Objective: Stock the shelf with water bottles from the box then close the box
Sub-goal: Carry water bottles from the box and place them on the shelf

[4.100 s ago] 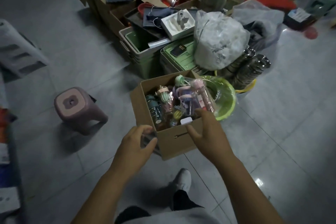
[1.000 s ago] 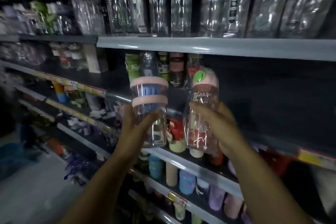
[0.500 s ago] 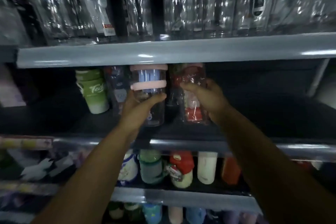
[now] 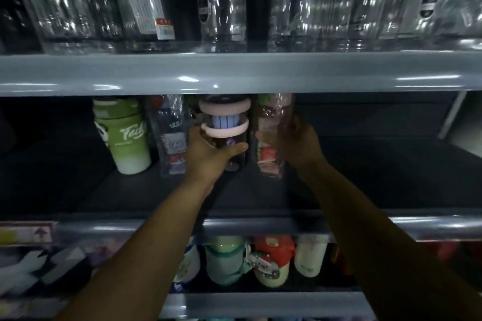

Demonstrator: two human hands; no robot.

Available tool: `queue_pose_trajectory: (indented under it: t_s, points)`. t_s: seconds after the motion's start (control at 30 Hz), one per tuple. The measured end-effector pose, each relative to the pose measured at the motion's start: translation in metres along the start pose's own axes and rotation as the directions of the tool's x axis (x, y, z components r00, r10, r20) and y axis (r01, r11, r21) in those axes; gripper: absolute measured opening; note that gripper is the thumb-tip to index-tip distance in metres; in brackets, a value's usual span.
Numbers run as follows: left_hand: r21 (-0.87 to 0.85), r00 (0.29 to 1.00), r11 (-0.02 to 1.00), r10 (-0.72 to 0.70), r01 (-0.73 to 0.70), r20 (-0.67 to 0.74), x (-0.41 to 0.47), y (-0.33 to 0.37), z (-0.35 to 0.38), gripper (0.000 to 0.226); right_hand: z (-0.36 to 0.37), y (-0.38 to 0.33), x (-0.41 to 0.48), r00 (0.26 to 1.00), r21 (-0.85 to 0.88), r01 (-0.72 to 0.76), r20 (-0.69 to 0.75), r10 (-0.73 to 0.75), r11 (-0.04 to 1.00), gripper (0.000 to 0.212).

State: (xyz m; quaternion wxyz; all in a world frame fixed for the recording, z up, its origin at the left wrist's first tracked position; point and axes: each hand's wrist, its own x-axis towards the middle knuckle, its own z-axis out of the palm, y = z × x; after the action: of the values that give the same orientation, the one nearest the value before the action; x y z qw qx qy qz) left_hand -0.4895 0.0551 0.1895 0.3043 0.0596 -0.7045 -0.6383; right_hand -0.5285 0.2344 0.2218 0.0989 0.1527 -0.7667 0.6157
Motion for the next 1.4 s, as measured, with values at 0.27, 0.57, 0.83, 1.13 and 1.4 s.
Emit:
queue_pose_trajectory:
  t_s: [0.27, 0.57, 0.83, 1.13, 1.4]
  points:
    - [0.169, 0.998, 0.986, 0.000, -0.009, 0.055, 0.000, -0.004, -0.003, 0.075, -0.004, 0.014, 0.003, 0.999, -0.265, 0.049, -0.009, -0.053, 0.963, 0.056]
    - [0.346, 0.992, 0.930, 0.105, -0.122, 0.069, -0.052, 0.026, -0.029, 0.027, -0.033, 0.015, -0.030, 0.989, -0.549, 0.128, 0.135, -0.063, 0.826, 0.037]
    - [0.128, 0.811, 0.905, 0.293, -0.406, 0.507, -0.165, 0.028, -0.031, 0.030, -0.111, 0.032, -0.212, 0.946, -0.498, 0.212, -0.111, -0.304, 0.841, 0.028]
    - [0.106, 0.503, 0.970, 0.019, -0.220, 0.864, -0.310, -0.071, 0.041, 0.034, -0.134, 0.126, -0.438, 0.846, -0.485, -0.433, -0.511, 0.156, 0.760, 0.038]
    - [0.020, 0.195, 0.937, 0.052, -0.350, 0.979, -0.464, -0.086, 0.146, 0.041, -0.213, 0.133, -0.576, 0.501, -0.300, -0.805, -0.805, 0.316, 0.512, 0.047]
